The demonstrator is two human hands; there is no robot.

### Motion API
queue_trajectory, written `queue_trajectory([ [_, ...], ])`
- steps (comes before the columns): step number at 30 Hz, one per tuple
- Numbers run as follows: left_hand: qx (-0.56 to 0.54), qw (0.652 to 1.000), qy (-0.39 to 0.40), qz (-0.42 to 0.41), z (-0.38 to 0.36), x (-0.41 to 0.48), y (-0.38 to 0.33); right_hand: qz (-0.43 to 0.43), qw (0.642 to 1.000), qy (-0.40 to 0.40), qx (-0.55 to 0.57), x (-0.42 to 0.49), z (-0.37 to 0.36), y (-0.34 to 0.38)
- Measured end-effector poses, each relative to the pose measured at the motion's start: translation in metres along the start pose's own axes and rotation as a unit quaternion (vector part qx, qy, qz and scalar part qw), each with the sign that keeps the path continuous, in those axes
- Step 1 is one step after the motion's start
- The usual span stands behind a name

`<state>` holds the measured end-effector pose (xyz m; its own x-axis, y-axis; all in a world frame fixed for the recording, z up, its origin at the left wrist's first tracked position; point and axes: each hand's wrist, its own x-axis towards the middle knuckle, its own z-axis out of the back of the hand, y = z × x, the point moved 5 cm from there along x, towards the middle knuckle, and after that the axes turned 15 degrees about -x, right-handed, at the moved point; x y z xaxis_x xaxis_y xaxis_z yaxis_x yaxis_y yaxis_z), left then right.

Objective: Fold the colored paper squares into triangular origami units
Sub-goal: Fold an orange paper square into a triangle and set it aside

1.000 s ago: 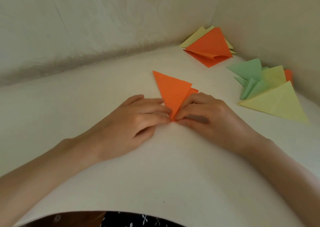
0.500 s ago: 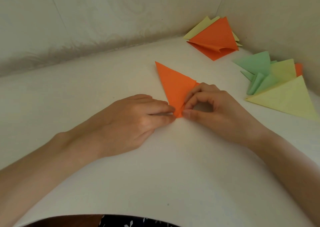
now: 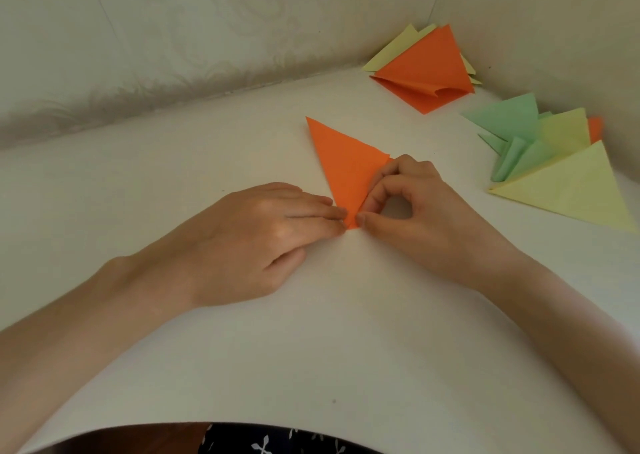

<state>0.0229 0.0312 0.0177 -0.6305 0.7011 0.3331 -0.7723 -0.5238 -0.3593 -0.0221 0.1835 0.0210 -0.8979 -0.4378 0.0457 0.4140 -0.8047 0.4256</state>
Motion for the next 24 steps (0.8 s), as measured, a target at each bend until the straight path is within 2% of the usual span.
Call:
queue_trajectory([
  [16,0.000,0.999,0.010,0.034,-0.0012,0.0008,-0.0032,-0.014,0.999,0.000,-0.029,-0.0005,-0.0022,-0.0028],
  [19,-0.010,0.999,0.009,0.041,-0.0013,0.0016,-0.0037,0.015,0.993,-0.028,-0.116,-0.0009,-0.0080,0.0016],
  [24,-0.008,0.999,-0.004,0.038,0.0004,0.0007,-0.0043,0.035,0.995,0.003,-0.093,-0.0002,-0.0035,-0.0031],
])
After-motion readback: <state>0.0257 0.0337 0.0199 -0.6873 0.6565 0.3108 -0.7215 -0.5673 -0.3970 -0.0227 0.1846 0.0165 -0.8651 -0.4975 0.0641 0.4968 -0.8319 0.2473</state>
